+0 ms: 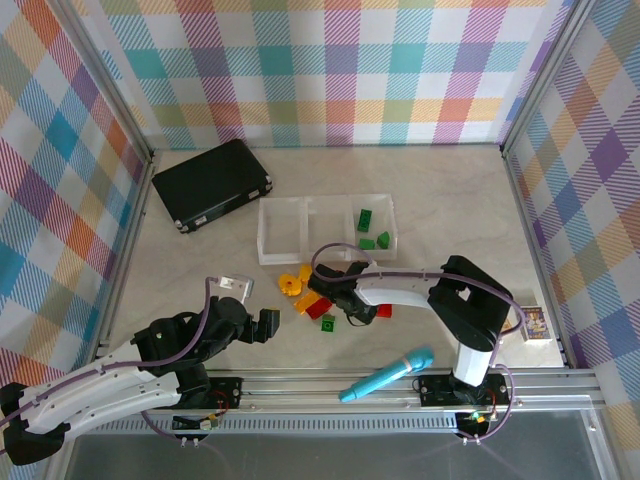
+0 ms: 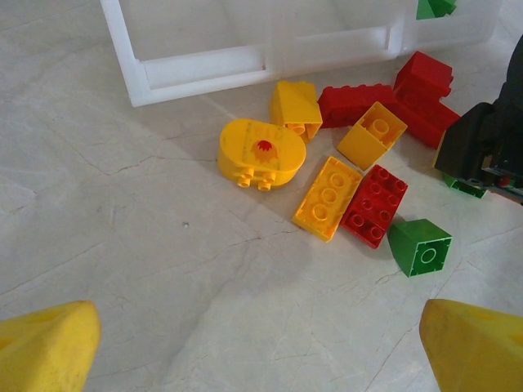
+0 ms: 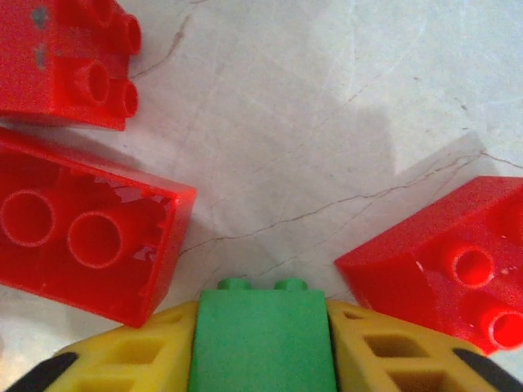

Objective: Sort the legos into containers by color
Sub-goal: Pick up the lego from the bottom-center of the table, then place the lego in the container.

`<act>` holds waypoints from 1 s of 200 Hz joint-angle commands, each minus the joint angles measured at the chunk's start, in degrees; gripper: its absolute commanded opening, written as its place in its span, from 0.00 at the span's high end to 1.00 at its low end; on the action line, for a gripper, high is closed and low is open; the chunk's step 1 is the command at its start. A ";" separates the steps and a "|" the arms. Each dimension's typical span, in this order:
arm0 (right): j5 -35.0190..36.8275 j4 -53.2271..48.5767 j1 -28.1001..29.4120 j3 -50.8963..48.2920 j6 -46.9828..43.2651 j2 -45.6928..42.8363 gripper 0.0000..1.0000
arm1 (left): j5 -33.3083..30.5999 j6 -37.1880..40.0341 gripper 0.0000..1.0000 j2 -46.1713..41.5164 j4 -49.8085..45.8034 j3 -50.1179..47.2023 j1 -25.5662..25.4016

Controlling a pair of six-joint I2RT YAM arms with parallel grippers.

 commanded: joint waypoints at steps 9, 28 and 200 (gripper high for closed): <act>2.38 3.10 -0.33 -2.02 -3.10 -0.83 0.70 | -0.09 0.96 0.00 0.00 0.28 -0.15 -0.25; 3.44 2.60 -0.33 -1.70 -6.63 -2.85 0.73 | -0.18 0.96 0.00 0.00 0.25 -0.16 -0.25; -15.70 11.02 -28.16 17.64 -74.81 -8.57 0.75 | -2.36 -0.28 0.01 3.06 -2.66 3.70 -0.25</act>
